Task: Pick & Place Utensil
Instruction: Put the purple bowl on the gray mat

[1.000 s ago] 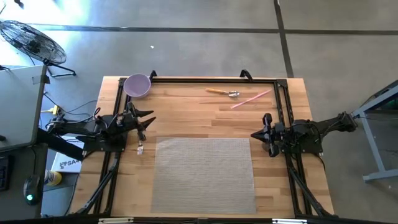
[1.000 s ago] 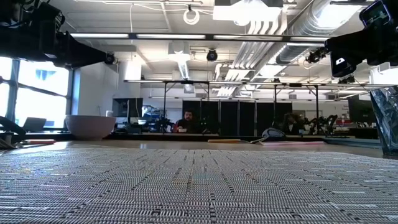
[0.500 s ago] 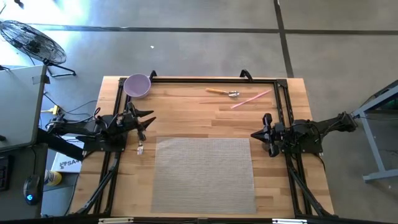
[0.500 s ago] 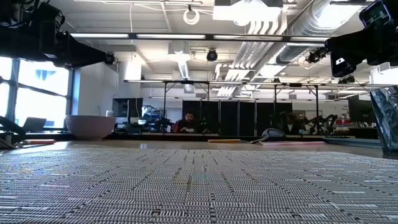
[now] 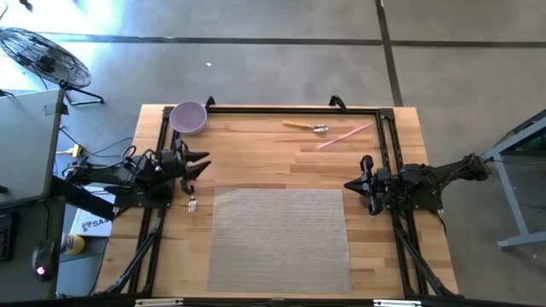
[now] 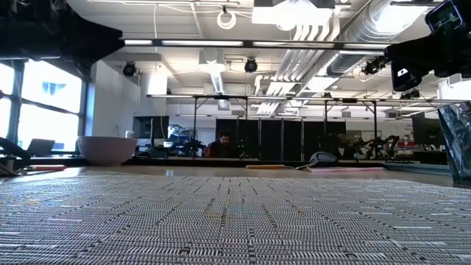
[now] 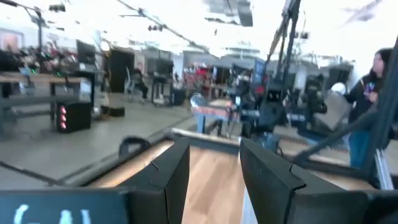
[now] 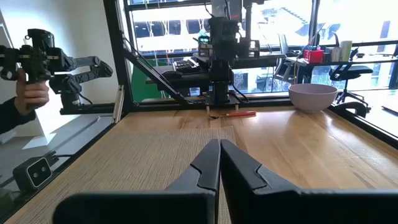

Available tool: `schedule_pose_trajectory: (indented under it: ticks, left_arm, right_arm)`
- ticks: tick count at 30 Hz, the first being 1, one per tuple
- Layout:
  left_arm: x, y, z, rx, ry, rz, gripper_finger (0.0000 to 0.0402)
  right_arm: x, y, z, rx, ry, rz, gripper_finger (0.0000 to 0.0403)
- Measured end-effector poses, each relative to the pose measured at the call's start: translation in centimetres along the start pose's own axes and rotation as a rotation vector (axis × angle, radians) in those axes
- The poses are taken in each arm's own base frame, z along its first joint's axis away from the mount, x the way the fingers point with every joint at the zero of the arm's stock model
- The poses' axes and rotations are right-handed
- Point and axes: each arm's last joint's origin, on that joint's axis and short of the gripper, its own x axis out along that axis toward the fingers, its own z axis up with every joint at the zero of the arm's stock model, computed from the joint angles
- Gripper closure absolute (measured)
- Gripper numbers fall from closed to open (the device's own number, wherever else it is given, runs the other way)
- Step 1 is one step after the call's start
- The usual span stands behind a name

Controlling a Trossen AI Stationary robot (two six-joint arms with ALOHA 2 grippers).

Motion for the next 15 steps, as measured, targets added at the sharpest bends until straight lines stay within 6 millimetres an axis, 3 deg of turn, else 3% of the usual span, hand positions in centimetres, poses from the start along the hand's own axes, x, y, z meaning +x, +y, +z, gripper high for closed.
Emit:
schedule_pose_trajectory:
  ticks: [12,15]
  left_arm:
    - [1.7,-0.7,-0.2,0.035,-0.002,0.029,0.0261]
    - [2.4,-0.5,-0.9,0.010,0.044,0.188,0.0261]
  right_arm:
    - [0.0,0.0,0.0,0.000,0.000,0.000,0.0400]
    - [0.0,0.0,0.0,0.000,0.000,0.000,0.0400]
